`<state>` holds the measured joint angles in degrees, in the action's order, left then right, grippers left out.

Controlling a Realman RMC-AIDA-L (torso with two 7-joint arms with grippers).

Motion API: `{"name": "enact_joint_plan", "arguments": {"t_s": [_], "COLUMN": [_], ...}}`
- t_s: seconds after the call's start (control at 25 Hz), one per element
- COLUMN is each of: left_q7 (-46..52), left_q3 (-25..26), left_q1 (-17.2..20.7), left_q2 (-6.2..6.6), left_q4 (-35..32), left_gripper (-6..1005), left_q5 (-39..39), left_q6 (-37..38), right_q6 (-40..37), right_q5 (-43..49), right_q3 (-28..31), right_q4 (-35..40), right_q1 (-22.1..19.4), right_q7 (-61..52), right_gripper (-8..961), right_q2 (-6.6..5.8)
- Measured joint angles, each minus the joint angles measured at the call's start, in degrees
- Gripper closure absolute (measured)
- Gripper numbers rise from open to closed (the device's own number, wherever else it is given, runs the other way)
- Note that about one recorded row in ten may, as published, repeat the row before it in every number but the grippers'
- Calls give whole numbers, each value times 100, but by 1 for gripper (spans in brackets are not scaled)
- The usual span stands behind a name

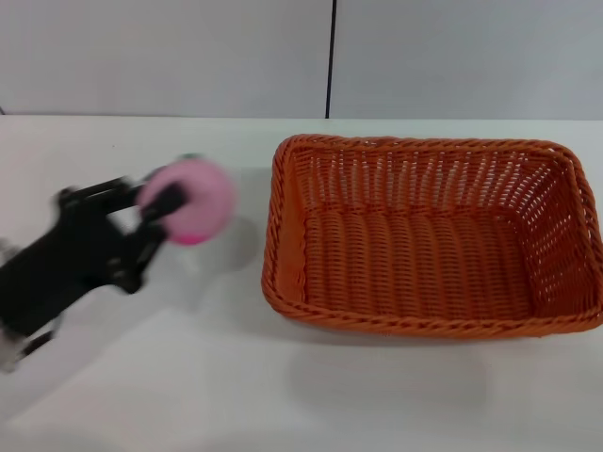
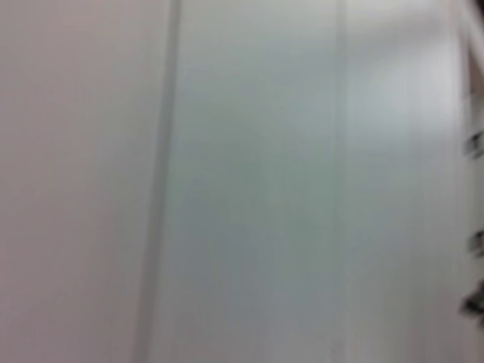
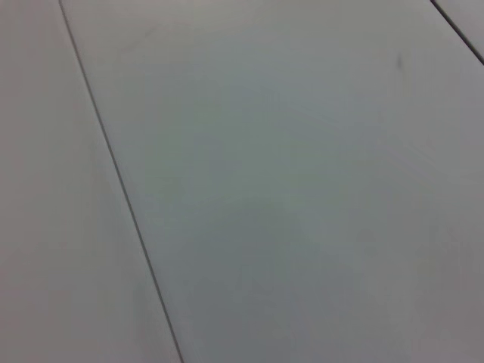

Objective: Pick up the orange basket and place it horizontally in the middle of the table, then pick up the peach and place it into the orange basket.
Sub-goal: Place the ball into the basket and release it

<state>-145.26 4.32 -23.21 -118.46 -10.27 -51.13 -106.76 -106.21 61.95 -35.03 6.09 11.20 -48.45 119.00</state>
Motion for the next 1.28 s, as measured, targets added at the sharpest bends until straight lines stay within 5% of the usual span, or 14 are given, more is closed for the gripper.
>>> {"name": "enact_joint_plan", "arguments": {"t_s": [0.4, 0.76, 1.28], "left_q7": [-26, -38, -171], "left_q3": [-1139, -1076, -732], "left_q1": [-1109, -1526, -1263], "left_q2": [-40, -63, -1], "left_q4": [1282, 2315, 2303], "left_gripper": [898, 929, 360], "left_q5": [8, 8, 5], "left_q6": [743, 2462, 2495], "right_q6": [60, -20, -29], "right_q5": [0, 18, 35], "right_q3": [-3, -14, -8], "right_q4": [-164, -231, -206], "right_q1": [-16, -47, -60], "right_q7": [130, 133, 135], "right_gripper": [399, 399, 399], "right_q2": [9, 10, -13]}}
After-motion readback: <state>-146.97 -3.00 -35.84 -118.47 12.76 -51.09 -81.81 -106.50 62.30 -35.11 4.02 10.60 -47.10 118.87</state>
